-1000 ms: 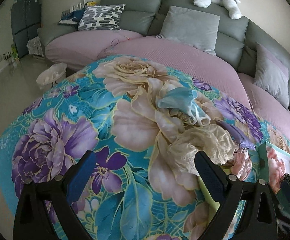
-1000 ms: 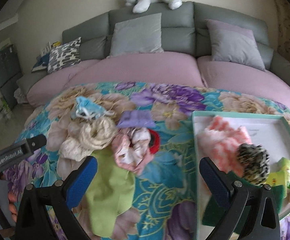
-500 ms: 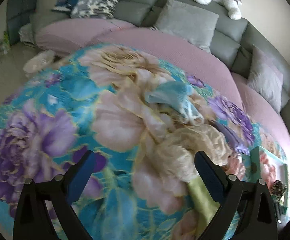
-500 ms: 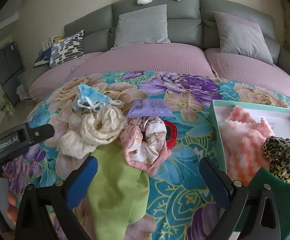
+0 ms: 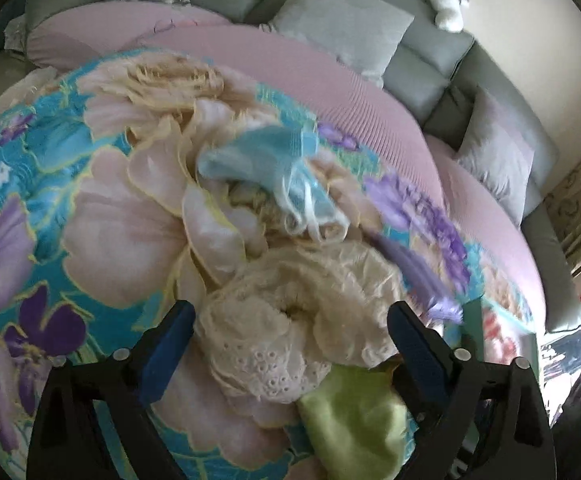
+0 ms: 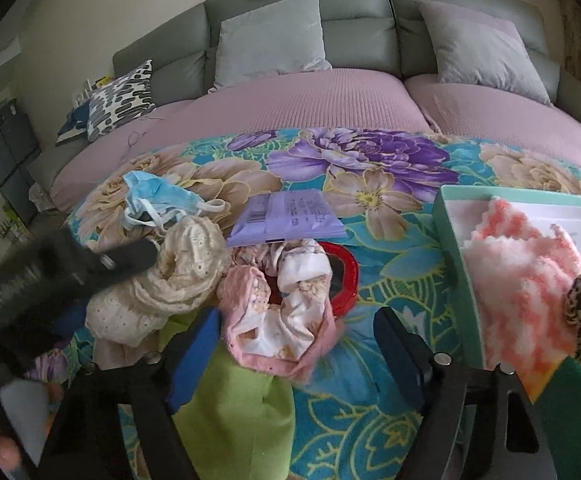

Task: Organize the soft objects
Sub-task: 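Grasp the pink patterned cloth with the right tool while the left tool grasps the cream lace fabric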

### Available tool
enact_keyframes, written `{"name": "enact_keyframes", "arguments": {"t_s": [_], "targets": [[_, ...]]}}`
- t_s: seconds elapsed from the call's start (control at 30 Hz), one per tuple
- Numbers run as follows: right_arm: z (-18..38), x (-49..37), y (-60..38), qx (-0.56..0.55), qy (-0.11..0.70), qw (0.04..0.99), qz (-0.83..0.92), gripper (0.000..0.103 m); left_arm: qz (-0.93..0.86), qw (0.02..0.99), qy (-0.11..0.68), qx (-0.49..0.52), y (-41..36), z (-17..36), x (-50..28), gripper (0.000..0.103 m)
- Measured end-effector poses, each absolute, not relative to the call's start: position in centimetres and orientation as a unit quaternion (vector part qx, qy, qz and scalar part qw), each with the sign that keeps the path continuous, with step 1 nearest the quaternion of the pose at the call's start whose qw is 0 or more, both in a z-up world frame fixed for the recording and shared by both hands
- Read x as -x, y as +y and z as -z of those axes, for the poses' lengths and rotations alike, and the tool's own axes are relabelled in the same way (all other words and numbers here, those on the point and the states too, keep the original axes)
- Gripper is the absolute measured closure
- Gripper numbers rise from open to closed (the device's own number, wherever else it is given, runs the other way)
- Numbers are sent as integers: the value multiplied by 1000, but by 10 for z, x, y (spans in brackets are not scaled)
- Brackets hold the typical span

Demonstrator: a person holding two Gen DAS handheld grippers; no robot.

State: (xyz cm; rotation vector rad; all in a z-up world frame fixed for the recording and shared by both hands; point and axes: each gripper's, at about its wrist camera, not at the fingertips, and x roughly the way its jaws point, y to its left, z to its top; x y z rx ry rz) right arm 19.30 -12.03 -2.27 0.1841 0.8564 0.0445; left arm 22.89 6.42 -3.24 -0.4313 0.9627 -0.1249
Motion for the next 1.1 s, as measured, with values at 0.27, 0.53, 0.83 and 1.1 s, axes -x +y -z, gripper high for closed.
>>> {"name": "enact_keyframes", "arguments": {"t_s": [0.27,0.53,0.83,1.1], "targets": [[29,-196,-117,-99,419,902,-32,42,56,858,465,209,64,40,-227,40],[27,-193,-125,-117,413,903,-31,63,63,858,468,204,62,40,-226,77],[20,-189,-129,-121,405,905,-39,86,61,865,456,201,66,30,-221,81],[1,-178,-127,-119,386,913,-57,87,59,873,442,198,70,18,-216,82]]}}
